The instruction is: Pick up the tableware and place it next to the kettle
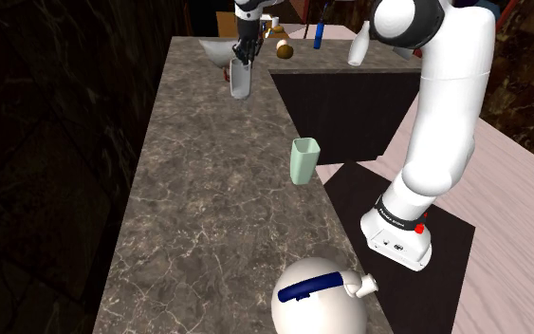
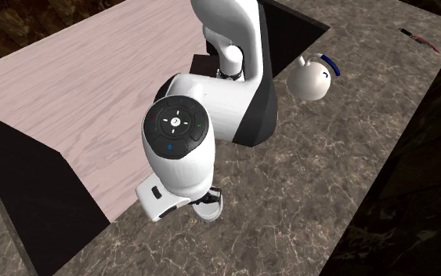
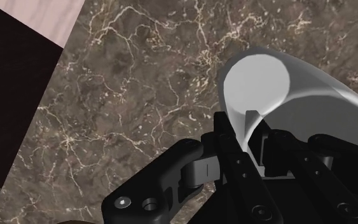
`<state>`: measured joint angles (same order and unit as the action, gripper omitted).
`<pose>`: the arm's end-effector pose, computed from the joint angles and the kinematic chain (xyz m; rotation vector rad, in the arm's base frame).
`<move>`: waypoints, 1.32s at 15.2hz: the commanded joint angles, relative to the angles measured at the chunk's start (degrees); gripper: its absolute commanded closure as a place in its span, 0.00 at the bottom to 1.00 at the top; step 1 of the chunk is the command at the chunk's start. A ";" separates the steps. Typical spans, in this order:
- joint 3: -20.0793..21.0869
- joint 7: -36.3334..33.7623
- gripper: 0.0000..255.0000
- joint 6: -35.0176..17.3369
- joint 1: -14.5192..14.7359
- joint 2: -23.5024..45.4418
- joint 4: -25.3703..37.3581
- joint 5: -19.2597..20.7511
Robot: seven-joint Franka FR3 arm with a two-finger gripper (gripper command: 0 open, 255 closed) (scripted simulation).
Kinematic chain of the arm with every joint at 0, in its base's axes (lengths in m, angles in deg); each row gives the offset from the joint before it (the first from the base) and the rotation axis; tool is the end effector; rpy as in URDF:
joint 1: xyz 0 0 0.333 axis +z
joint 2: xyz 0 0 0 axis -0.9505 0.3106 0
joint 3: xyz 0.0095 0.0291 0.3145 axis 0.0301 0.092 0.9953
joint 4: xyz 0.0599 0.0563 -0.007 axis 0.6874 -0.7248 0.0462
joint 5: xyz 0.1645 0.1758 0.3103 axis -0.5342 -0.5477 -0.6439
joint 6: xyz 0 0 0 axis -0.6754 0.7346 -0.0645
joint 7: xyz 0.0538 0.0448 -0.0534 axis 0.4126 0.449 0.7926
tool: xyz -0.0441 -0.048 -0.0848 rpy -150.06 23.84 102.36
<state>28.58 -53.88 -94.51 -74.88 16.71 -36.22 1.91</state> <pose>0.6820 -0.0395 0.4837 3.0831 -0.0376 0.0900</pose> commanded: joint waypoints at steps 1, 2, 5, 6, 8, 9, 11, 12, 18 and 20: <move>0.01 0.07 1.00 1.58 0.02 -0.04 1.55 -0.02; 0.01 0.10 1.00 2.35 0.03 -0.03 2.34 -0.04; 0.02 0.22 1.00 4.73 0.04 0.11 4.85 -0.06; 0.02 0.26 1.00 5.54 0.05 0.19 5.75 -0.07; 0.02 0.34 1.00 7.20 0.06 0.41 7.62 -0.09; 0.02 0.39 1.00 8.04 0.07 0.55 8.61 -0.10; 0.02 0.47 1.00 9.77 0.08 0.90 10.69 -0.11; 0.02 0.51 1.00 10.66 0.09 1.11 11.79 -0.11; 0.00 0.79 1.00 16.38 0.14 2.98 19.39 -0.14; -0.01 0.89 1.00 18.50 0.16 3.91 22.44 -0.14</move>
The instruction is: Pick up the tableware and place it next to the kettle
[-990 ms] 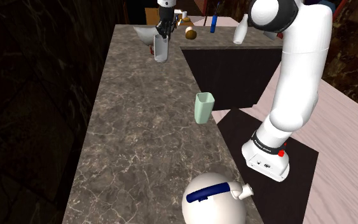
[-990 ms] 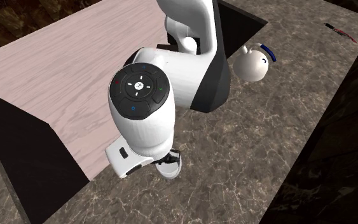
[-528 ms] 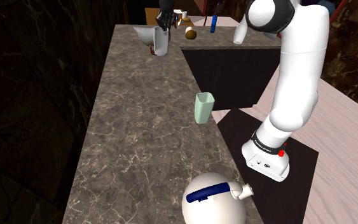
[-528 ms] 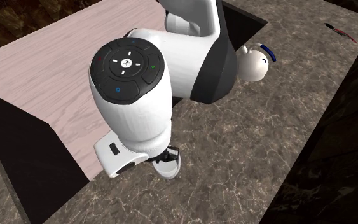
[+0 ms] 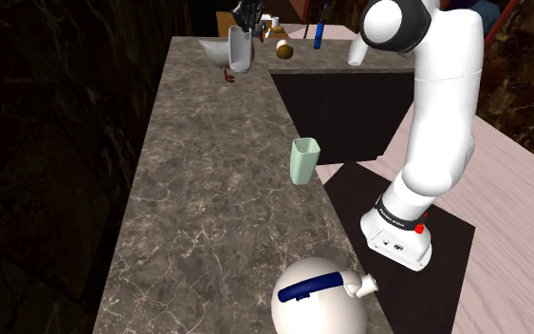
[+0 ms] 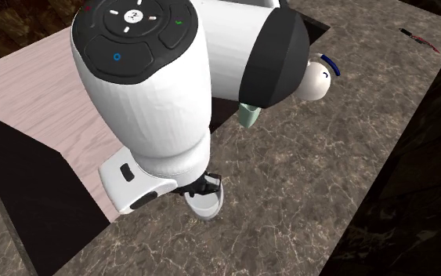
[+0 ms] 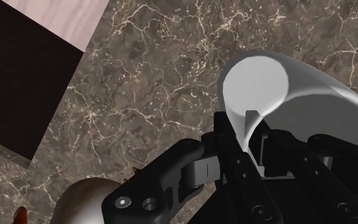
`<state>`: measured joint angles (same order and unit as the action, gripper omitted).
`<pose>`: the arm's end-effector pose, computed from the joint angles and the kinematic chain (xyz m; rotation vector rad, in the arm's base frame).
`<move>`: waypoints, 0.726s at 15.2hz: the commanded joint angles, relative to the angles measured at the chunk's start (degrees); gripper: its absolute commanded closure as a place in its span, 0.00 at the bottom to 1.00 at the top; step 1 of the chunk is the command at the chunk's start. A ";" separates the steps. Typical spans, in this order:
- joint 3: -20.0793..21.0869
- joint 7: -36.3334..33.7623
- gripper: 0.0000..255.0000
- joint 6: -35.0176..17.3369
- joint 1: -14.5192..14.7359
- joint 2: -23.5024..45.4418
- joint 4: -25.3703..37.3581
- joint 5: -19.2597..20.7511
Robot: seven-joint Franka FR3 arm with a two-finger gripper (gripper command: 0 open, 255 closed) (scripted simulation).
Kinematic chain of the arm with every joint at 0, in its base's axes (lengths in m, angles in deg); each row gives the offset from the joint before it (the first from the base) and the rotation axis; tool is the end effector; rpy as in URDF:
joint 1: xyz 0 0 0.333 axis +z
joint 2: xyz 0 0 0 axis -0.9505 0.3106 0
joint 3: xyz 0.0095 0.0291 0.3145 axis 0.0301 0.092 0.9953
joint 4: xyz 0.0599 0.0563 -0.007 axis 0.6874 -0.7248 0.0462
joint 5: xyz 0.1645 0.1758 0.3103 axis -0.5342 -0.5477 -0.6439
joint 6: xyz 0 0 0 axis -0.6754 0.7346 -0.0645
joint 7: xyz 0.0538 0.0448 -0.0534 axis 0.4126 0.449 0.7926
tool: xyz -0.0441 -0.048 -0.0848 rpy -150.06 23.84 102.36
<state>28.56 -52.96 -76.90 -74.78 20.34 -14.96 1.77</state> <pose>0.6824 -0.0401 0.5902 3.0831 -0.0375 0.0899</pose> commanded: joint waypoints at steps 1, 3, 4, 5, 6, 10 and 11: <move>0.01 0.03 1.00 2.01 0.07 0.83 2.85 0.01; -0.01 0.15 1.00 4.40 0.10 2.12 6.55 0.01; -0.02 0.21 1.00 5.71 0.11 2.90 8.63 0.02; -0.03 0.28 1.00 7.10 0.13 3.80 10.92 0.02; -0.04 0.36 1.00 8.62 0.15 4.86 13.50 0.03; 0.47 -1.92 1.00 2.98 1.67 -6.05 -3.17 0.29; 0.70 -2.70 1.00 1.64 2.15 -8.95 -7.45 0.37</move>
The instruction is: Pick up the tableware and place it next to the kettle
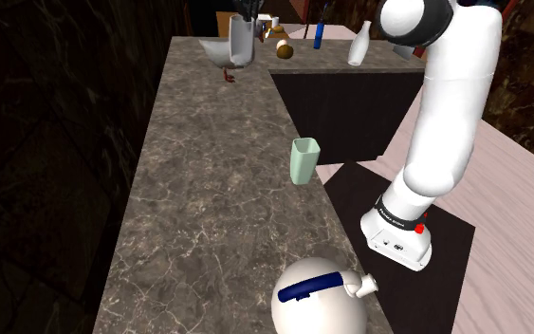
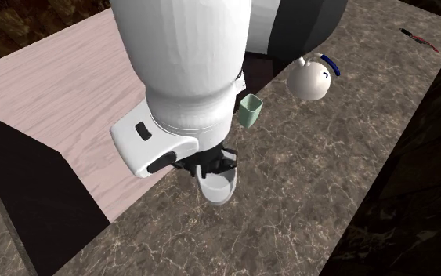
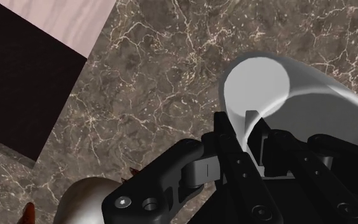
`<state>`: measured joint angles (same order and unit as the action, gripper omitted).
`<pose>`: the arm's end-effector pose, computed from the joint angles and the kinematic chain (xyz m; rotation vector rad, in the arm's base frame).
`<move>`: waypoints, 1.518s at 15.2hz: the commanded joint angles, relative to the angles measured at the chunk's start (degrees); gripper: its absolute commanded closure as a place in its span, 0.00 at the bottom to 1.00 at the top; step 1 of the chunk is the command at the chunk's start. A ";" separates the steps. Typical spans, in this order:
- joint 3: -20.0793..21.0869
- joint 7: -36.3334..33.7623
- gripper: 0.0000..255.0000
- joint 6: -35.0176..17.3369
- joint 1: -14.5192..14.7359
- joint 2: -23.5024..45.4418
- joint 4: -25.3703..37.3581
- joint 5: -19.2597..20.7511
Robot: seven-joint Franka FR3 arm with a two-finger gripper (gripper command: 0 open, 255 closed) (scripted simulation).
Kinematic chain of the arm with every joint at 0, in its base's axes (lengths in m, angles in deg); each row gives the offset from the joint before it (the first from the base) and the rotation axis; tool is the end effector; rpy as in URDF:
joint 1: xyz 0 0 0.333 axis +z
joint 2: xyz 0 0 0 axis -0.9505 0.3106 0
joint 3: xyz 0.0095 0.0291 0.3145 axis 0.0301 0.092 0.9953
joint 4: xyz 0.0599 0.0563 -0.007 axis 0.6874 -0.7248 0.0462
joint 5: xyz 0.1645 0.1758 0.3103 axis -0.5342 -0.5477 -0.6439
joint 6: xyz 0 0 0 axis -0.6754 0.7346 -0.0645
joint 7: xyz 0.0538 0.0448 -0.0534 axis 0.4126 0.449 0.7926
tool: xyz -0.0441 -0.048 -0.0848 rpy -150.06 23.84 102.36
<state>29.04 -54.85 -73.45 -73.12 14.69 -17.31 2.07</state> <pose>0.6507 -0.0162 0.6312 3.0831 -0.0374 0.0889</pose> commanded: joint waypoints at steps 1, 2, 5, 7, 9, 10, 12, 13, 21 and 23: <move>0.46 -1.60 1.00 -2.90 0.97 -5.93 -8.85 0.14; 0.73 -2.40 1.00 -3.83 1.43 -8.39 -12.29 0.19; 1.70 -4.85 1.00 -5.90 2.75 -15.04 -21.16 0.27; 2.45 -6.52 1.00 -6.81 3.60 -19.04 -26.17 0.22; 3.27 -8.24 1.00 -7.44 4.46 -22.78 -30.64 0.08; 3.72 -9.11 1.00 -7.67 4.87 -24.56 -32.70 -0.03; 4.66 -10.87 1.00 -7.95 5.71 -27.99 -36.50 -0.32; 5.16 -11.76 1.00 -8.02 6.13 -29.64 -38.26 -0.51; 9.80 -19.22 1.00 -7.17 9.62 -41.36 -49.40 -2.97; 11.14 -21.19 1.00 -6.65 10.55 -43.90 -51.44 -3.85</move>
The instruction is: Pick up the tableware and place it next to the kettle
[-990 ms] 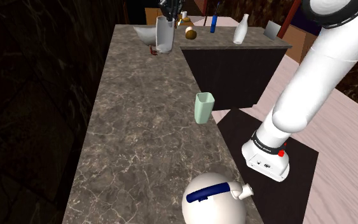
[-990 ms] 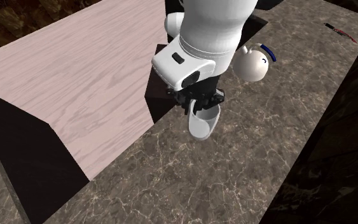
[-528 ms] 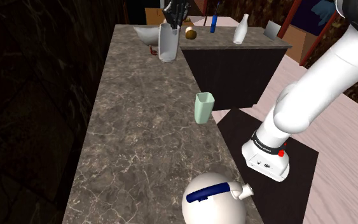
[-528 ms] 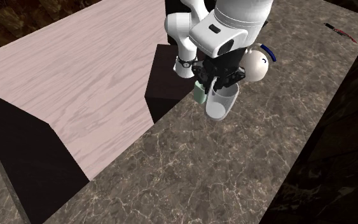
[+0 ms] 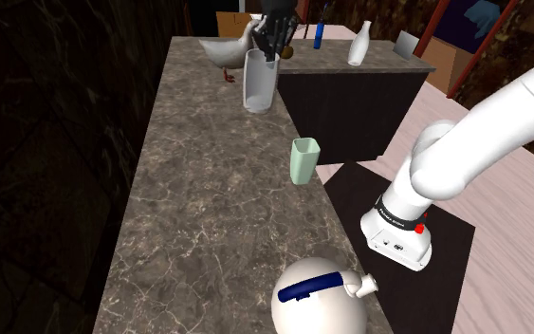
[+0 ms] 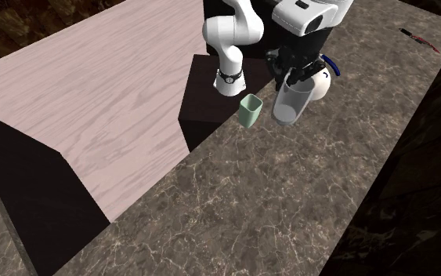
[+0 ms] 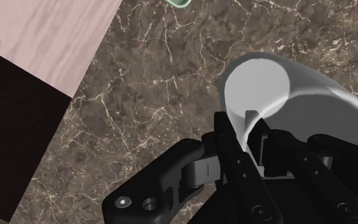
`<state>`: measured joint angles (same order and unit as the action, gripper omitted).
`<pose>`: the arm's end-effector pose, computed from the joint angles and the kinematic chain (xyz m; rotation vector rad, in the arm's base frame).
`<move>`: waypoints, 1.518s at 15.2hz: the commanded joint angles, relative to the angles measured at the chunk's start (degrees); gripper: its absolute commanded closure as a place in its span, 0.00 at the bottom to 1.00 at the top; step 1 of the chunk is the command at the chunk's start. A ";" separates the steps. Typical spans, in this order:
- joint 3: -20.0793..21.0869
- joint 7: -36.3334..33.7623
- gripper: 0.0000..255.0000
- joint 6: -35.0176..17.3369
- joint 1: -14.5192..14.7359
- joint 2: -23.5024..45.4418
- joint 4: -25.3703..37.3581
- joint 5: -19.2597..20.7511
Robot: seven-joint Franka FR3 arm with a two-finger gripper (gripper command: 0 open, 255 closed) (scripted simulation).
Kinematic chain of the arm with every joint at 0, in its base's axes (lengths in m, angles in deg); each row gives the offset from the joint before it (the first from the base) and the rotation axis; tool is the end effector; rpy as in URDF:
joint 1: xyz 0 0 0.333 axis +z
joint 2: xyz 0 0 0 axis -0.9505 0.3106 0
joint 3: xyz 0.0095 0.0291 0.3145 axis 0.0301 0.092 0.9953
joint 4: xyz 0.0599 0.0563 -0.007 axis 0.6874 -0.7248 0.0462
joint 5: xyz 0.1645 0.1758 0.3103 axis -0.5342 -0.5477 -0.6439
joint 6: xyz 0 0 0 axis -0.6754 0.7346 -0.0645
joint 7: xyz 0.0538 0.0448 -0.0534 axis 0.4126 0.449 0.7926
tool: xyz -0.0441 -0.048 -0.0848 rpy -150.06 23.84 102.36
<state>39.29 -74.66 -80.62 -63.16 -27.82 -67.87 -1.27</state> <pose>0.4061 0.1595 0.6288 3.0836 -0.0353 0.0901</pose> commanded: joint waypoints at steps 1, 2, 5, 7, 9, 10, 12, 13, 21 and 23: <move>1.59 -2.39 1.00 0.81 1.05 -2.59 -1.80 -0.98; 2.30 -3.41 1.00 1.12 1.54 -3.76 -2.65 -1.48; 4.53 -6.56 1.00 2.16 3.01 -6.99 -4.79 -3.10; 6.11 -8.74 1.00 2.91 4.02 -8.90 -5.89 -4.27; 7.75 -10.99 1.00 3.69 5.03 -10.62 -6.73 -5.51; 8.60 -12.14 1.00 4.08 5.53 -11.41 -7.05 -6.15; 10.36 -14.49 1.00 4.87 6.52 -12.81 -7.50 -7.47; 11.27 -15.69 1.00 5.27 6.99 -13.44 -7.63 -8.15; 19.25 -25.89 1.00 8.12 10.30 -16.35 -6.42 -13.66; 21.46 -28.60 1.00 8.70 10.91 -16.49 -5.51 -14.99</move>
<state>59.52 -101.60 -72.66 -52.53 -44.42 -74.49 -15.57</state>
